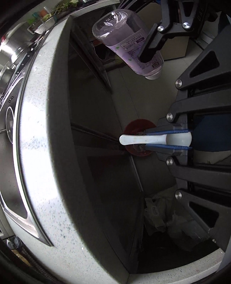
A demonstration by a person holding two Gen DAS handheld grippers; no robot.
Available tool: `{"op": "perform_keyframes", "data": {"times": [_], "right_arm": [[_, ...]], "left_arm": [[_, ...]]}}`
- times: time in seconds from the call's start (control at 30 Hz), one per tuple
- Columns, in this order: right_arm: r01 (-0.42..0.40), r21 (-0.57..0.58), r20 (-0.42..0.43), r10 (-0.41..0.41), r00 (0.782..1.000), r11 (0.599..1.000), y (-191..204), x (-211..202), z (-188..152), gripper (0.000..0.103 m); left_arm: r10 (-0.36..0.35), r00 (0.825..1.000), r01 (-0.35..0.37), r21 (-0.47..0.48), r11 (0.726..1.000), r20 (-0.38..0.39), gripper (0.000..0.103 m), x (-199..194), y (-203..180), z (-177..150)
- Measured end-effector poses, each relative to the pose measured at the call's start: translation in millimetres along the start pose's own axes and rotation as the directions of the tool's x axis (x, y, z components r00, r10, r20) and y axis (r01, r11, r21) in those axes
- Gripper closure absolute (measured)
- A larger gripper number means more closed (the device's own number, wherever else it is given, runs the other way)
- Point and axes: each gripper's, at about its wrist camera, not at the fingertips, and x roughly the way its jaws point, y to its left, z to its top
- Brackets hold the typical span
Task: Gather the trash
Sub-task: 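Carry the bottle and spoon down toward the red bin, then open the left tool over the red bin while the right tool releases the bottle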
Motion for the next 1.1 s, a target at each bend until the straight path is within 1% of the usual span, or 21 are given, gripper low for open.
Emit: {"op": "perform_keyframes", "data": {"times": [0.13,0.3,0.4,0.57,0.63,0.7,0.83,0.87,0.9,0.97,1.0,1.1], "right_arm": [[0.018,0.028,-0.02,-0.018,1.0,0.999,-9.8,36.9,-11.7,0.035],[0.009,0.068,-0.034,-0.007,0.999,0.998,-21.9,90.5,-20.1,0.035],[0.01,0.087,-0.042,-0.006,0.999,0.996,-32.3,125.1,-31.1,0.035],[0.027,0.105,-0.083,-0.019,0.996,0.994,-51.4,184.1,-54.1,0.035],[0.034,0.111,-0.099,-0.023,0.995,0.993,-56.2,205.7,-63.5,0.035],[0.034,0.126,-0.114,-0.02,0.993,0.991,-60.4,225.4,-71.7,0.035],[0.041,0.145,-0.134,-0.022,0.991,0.989,-72.5,252.7,-87.4,0.035],[0.046,0.148,-0.14,-0.025,0.99,0.988,-74.1,257.3,-90.1,0.035],[0.05,0.151,-0.145,-0.028,0.989,0.987,-72.8,262.5,-90.5,0.035],[0.056,0.152,-0.149,-0.033,0.988,0.987,-74.6,268.4,-91.1,0.035],[0.058,0.151,-0.149,-0.035,0.988,0.987,-69.4,266.5,-93.3,0.035],[0.061,0.144,-0.146,-0.04,0.989,0.988,-67.4,258.6,-90.5,0.035]], "left_arm": [[-0.005,0.999,0.006,0.024,1.0,-0.054,0.094,45.9,-4.6,-0.7],[-0.025,0.996,0.029,0.045,0.999,-0.084,0.094,103.5,-5.6,-2.6],[-0.033,0.994,0.037,0.041,0.998,-0.103,0.094,148.8,-0.8,-5.1],[-0.057,0.991,0.062,0.038,0.997,-0.118,0.094,227.4,4.2,-12.2],[-0.074,0.986,0.082,0.052,0.995,-0.146,0.094,259.1,3.2,-16.7],[-0.079,0.987,0.09,0.074,0.993,-0.143,0.094,281.4,4.0,-21.7],[-0.093,0.985,0.109,0.105,0.988,-0.147,0.094,314.5,0.2,-27.2],[-0.093,0.985,0.11,0.113,0.988,-0.146,0.091,319.0,0.5,-27.7],[-0.081,0.987,0.098,0.121,0.988,-0.14,0.081,324.5,0.3,-28.1],[-0.059,0.99,0.076,0.135,0.988,-0.129,0.071,330.8,-2.2,-28.3],[-0.049,0.99,0.067,0.135,0.989,-0.133,0.071,332.9,-1.6,-28.6],[-0.072,0.983,0.093,0.117,0.989,-0.17,0.071,330.9,-2.6,-27.4]]}}
